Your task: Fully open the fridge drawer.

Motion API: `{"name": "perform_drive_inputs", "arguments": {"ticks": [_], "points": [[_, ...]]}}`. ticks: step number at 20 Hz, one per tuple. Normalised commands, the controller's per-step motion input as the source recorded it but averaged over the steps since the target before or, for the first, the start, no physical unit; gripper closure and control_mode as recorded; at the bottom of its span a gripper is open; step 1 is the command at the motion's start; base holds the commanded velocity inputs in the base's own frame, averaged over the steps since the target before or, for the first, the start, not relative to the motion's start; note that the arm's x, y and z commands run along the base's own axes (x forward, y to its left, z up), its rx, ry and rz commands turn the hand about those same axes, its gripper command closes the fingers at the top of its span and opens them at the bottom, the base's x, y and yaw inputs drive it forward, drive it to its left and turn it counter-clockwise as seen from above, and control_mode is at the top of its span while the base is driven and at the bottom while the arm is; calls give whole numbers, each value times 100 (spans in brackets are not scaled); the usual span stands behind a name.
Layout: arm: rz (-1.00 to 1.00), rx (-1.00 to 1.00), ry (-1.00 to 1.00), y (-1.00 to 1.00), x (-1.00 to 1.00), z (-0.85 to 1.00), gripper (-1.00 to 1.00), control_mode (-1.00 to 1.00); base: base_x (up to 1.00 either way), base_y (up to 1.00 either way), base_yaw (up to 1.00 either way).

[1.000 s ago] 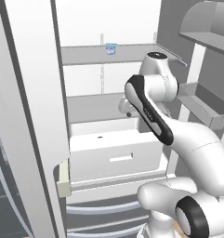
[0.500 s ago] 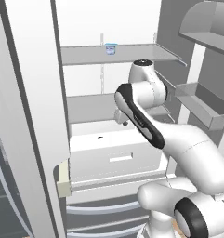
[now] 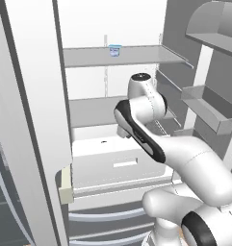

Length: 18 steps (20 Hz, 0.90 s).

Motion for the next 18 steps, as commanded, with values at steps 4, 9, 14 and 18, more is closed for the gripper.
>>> {"name": "perform_drive_inputs", "arguments": {"ticks": [4, 9, 14, 18], "points": [[3, -4, -4, 0, 7, -13, -100, -100, 0, 0, 0], [3, 0, -4, 0, 6, -25, -100, -100, 0, 0, 0], [7, 0, 0, 8, 24, -57, -100, -100, 0, 0, 0], [9, -1, -7, 12, 36, -39, -100, -100, 0, 0, 0]]}}
